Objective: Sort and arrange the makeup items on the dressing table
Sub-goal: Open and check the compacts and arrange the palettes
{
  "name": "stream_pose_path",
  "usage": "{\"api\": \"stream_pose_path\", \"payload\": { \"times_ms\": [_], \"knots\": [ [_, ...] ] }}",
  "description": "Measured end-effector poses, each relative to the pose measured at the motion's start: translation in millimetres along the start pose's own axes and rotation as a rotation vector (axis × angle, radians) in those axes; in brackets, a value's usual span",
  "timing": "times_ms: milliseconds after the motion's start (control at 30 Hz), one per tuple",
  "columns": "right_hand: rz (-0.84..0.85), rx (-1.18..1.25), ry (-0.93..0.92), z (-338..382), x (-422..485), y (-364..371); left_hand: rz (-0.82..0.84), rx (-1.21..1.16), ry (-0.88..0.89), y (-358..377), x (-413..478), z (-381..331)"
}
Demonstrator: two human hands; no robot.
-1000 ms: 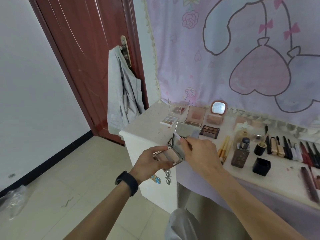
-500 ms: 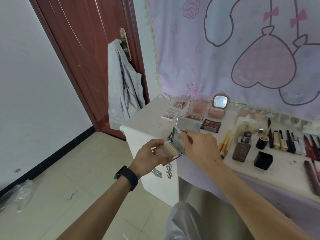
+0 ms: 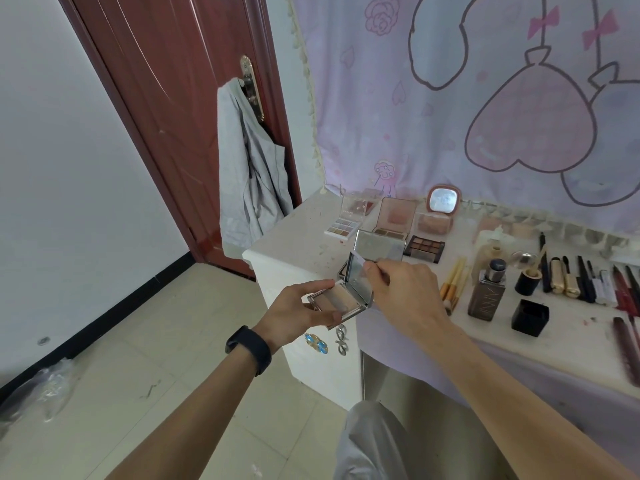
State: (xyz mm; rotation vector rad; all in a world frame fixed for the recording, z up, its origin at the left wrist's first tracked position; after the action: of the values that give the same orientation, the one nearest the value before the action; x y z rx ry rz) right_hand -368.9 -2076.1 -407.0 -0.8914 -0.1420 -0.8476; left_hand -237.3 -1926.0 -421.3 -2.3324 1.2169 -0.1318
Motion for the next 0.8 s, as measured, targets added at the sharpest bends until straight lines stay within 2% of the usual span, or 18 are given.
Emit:
{"api": "stream_pose_path", "payload": {
  "times_ms": [467, 567, 700, 800],
  "knots": [
    [-0.009, 0.041, 0.008, 1, 0, 1, 0.050, 0.068, 0.015, -7, -3, -1],
    [-0.017, 0.070, 0.014, 0, 0, 1, 0.030, 0.242, 0.058, -2, -3, -1],
    [-0.018, 0.133, -0.044, 3, -2, 4, -0.052, 0.656, 0.129, 4, 0, 2],
    [0.006, 0.164, -0.076, 7, -5, 7, -0.058, 0.752, 0.141, 4, 3, 3]
  ]
}}
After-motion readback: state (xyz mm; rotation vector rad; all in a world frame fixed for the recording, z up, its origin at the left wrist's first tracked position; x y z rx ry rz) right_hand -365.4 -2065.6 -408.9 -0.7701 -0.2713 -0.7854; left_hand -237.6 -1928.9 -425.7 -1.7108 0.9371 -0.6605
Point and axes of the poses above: each hand's wrist, its own x-axis towards the middle knuckle, its own y-axis out of the palm, z = x × y, the point moved 1 cm from there along x, towards the middle knuckle, and after that the axes turned 12 degrees about x, right-handed, at the moved point
